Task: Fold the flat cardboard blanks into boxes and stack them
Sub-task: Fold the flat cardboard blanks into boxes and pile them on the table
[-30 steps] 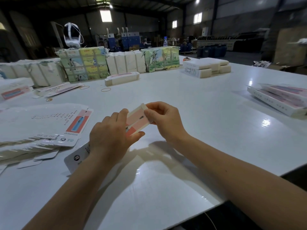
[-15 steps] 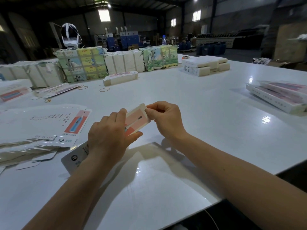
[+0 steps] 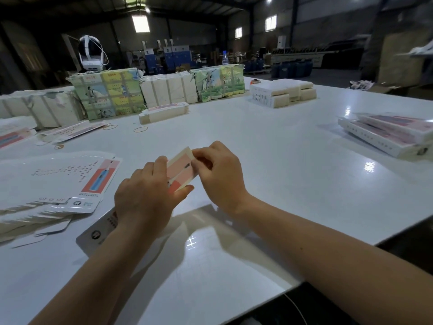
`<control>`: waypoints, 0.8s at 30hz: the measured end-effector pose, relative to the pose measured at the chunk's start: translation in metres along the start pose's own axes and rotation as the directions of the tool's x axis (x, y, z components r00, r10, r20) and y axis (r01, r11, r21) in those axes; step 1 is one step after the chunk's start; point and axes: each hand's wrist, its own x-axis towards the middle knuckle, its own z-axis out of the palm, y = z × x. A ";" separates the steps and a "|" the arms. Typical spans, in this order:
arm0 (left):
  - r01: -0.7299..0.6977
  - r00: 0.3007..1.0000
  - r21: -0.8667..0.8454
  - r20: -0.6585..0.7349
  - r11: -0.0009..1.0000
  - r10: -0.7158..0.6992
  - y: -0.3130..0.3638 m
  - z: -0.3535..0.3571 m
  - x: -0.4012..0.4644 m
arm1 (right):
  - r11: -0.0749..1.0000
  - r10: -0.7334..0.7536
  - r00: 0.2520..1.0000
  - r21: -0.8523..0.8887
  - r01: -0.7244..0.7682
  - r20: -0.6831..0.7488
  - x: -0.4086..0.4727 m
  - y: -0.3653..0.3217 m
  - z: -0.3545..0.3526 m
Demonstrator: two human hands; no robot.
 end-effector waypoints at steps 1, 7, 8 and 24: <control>-0.004 1.000 0.001 -0.004 1.000 0.004 0.000 0.000 0.000 | 1.000 0.015 1.000 0.022 -0.015 0.008 0.001 0.000 0.000; -0.034 0.999 0.026 -0.006 0.999 0.034 0.003 0.001 0.001 | 0.981 0.135 0.991 0.141 -0.133 -0.003 0.003 0.001 -0.001; -0.034 0.999 0.039 -0.015 0.999 0.034 0.004 0.002 0.001 | 0.987 0.111 0.994 0.116 -0.109 -0.013 0.002 0.000 0.001; -0.117 0.969 -0.015 0.215 0.993 0.118 -0.050 0.016 0.010 | 0.835 -0.169 0.756 -0.315 0.451 0.633 -0.002 0.005 0.006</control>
